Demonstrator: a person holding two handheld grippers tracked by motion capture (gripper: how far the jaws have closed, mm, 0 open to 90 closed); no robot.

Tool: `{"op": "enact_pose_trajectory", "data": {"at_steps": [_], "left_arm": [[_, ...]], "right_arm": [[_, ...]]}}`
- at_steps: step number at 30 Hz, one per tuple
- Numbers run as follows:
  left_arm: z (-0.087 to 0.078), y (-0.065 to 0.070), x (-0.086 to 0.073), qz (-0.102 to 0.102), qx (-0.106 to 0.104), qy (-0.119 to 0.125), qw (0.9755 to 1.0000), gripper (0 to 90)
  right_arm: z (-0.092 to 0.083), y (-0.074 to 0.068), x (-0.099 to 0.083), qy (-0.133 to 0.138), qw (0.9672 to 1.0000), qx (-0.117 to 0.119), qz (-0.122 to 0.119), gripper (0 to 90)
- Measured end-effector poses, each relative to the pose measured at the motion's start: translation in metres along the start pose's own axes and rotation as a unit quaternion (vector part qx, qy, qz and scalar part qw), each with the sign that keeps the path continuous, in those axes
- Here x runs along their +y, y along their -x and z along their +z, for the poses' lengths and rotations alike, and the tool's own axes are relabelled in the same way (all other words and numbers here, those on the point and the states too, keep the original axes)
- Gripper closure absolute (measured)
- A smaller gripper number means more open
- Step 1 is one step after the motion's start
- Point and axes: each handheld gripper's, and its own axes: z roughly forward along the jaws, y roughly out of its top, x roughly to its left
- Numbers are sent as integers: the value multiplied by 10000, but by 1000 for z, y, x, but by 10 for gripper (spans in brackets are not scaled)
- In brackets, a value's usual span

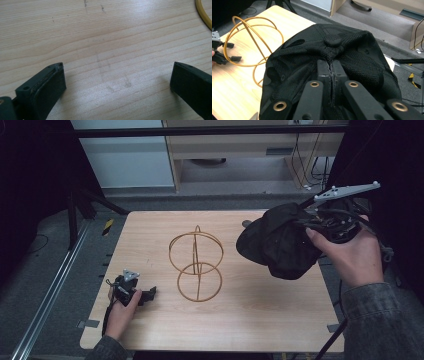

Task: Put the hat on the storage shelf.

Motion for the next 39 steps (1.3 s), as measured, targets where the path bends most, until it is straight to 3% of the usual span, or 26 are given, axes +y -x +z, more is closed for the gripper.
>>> {"op": "enact_pose_trajectory", "data": {"at_steps": [14, 20, 39], "left_arm": [[0, 0, 0, 1, 0, 0, 10000, 0], [0, 0, 0, -2, -10, 10, 10000, 0], [0, 1, 0, 8, -23, 0, 10000, 0]], "right_arm": [[-8, -11, 8, 316, 9995, -7, -16, 887], [-12, -20, 17, 581, 9983, -7, -9, 887], [-4, -40, 44, 733, 9972, 75, -118, 887]]}}
